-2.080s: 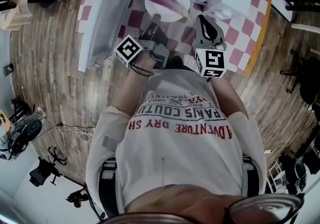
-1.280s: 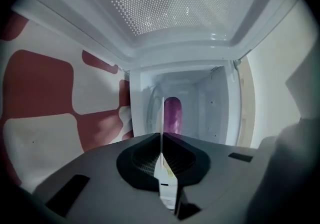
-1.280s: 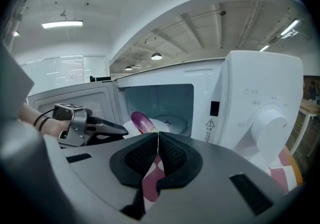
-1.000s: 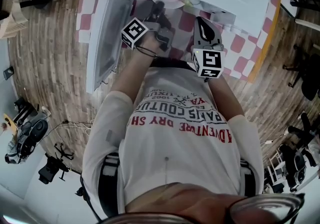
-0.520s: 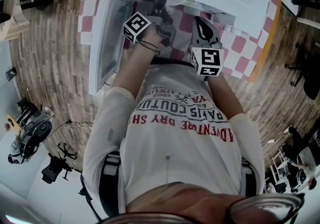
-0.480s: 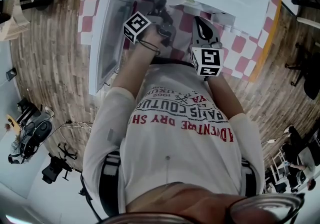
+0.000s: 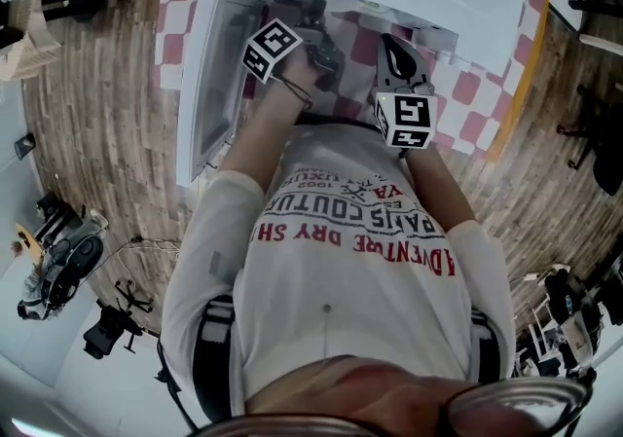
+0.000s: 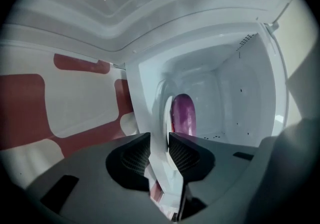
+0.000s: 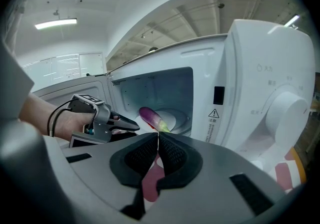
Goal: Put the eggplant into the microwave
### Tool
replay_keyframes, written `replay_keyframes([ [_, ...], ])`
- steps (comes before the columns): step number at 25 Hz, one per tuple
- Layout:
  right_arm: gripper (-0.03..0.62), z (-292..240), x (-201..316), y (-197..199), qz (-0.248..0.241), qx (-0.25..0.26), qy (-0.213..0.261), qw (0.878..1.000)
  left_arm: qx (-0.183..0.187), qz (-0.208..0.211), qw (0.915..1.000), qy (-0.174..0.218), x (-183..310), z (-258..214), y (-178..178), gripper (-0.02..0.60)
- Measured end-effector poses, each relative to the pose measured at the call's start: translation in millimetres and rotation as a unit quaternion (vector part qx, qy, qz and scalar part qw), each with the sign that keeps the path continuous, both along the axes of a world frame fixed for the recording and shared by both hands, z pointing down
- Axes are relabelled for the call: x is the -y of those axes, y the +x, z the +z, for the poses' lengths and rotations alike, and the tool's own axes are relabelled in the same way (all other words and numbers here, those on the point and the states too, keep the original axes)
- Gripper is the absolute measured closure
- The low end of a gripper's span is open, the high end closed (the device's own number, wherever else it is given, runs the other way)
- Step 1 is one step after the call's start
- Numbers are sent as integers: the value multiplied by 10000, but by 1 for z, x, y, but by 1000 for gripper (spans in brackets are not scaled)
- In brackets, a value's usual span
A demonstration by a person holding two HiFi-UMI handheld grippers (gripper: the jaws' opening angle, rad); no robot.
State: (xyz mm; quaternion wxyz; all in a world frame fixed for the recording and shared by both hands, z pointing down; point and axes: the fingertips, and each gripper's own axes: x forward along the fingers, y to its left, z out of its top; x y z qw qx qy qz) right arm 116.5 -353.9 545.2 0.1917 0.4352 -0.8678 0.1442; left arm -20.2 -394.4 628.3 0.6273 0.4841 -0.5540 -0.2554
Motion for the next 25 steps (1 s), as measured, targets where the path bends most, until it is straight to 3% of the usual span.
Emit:
replay_keyframes([
  [6, 566, 0, -2, -3, -52, 1, 3, 10000, 39, 87, 9999, 35, -6, -1, 0, 449],
  [13, 566, -5, -4, -3, -101, 25, 88, 9999, 1030, 478, 9935, 25, -28, -24, 6, 454],
  [15, 566, -9, -6, -3, -119, 36, 123, 9998, 1040, 527, 9931, 147, -35, -37, 12, 530],
  [19, 566, -16, -12, -3, -172, 75, 210, 9996, 1031, 668, 9908, 571, -42, -65, 24, 550],
  [22, 566, -21, -17, 0, -183, 145, 275, 9993, 1569, 950, 9786, 938, -48, -85, 32, 551],
  [25, 566, -30, -22, 2, -199, 227, 380, 9988, 2557, 1284, 9484, 1362, -54, -106, 35, 551],
])
